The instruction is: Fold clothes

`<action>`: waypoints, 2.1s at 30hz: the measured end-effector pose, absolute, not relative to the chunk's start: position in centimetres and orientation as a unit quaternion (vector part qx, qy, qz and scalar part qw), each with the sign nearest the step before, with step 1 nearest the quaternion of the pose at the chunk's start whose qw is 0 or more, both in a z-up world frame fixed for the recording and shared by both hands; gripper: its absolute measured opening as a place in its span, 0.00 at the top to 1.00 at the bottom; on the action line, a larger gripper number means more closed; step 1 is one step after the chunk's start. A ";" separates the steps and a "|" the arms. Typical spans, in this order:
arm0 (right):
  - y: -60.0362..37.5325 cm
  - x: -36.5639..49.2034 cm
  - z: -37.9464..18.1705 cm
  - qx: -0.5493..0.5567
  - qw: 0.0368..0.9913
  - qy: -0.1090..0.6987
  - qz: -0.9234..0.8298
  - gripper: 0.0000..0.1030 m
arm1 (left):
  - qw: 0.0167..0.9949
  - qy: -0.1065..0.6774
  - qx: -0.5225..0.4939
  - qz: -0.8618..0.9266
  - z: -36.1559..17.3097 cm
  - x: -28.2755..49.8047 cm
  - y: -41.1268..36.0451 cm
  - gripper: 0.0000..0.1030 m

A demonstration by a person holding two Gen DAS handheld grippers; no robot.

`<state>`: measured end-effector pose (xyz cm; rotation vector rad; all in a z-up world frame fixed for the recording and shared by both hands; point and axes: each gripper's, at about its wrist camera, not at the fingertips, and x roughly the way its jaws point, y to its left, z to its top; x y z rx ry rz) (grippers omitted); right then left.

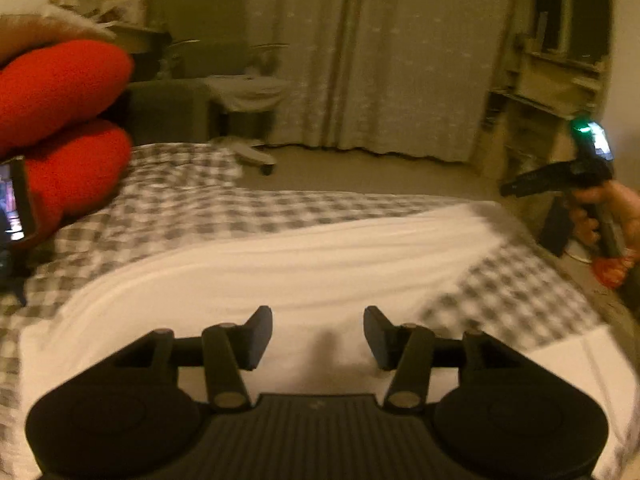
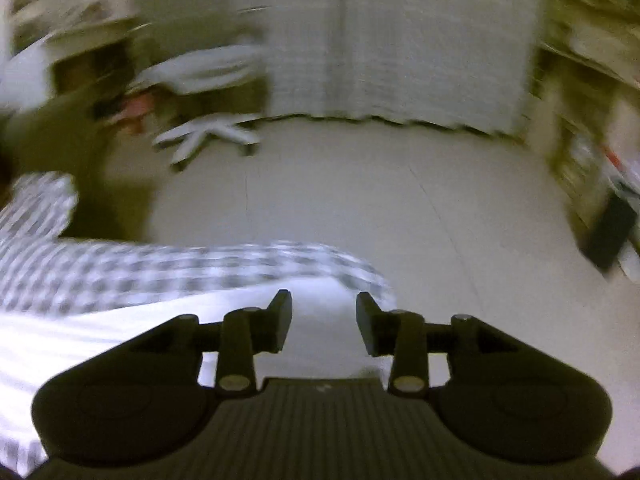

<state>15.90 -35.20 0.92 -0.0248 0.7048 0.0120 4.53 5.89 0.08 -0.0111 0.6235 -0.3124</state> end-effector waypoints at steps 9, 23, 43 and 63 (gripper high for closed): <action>-28.7 19.7 -1.2 -0.147 0.902 0.355 0.196 0.62 | 0.930 0.340 0.016 -0.140 -2.9 6.1 4.3 0.53; -25.5 19.6 -2.3 -0.220 0.866 0.364 0.264 0.99 | 0.933 0.330 0.039 -0.141 -3.0 5.8 3.7 0.53; -28.8 20.9 -0.6 -0.199 0.917 0.304 0.163 0.88 | 0.930 0.334 0.004 -0.151 -2.6 5.6 4.8 0.53; -34.3 20.0 -2.8 -0.213 0.906 0.332 0.154 1.00 | 0.933 0.332 0.033 -0.138 -2.9 5.7 4.2 0.65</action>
